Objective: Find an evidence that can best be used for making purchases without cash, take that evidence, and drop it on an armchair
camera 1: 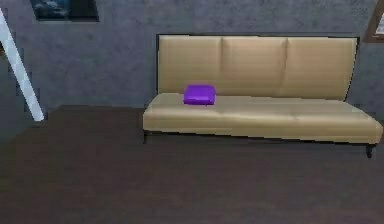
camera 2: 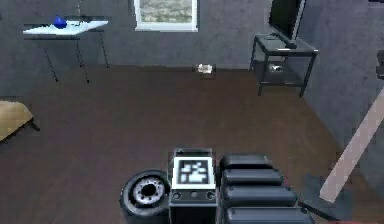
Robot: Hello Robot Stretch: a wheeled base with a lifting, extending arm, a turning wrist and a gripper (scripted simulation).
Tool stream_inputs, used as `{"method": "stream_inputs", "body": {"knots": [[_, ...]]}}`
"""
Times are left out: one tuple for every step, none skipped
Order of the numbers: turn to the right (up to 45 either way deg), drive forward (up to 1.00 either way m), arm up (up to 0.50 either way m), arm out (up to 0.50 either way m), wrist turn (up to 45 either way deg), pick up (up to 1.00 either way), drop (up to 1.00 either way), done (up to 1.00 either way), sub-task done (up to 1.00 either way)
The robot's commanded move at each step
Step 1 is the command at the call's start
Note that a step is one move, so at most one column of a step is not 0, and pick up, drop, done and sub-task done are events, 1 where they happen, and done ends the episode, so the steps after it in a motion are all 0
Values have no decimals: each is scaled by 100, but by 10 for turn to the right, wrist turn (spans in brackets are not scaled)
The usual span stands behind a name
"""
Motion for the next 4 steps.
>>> {"method": "stream_inputs", "body": {"knots": [[-270, 0, 0, 0, 0, 0, 0, 0, 0], [450, 0, 0, 0, 0, 0, 0, 0, 0], [450, 0, 0, 0, 0, 0, 0, 0, 0], [450, 0, 0, 0, 0, 0, 0, 0, 0]]}}
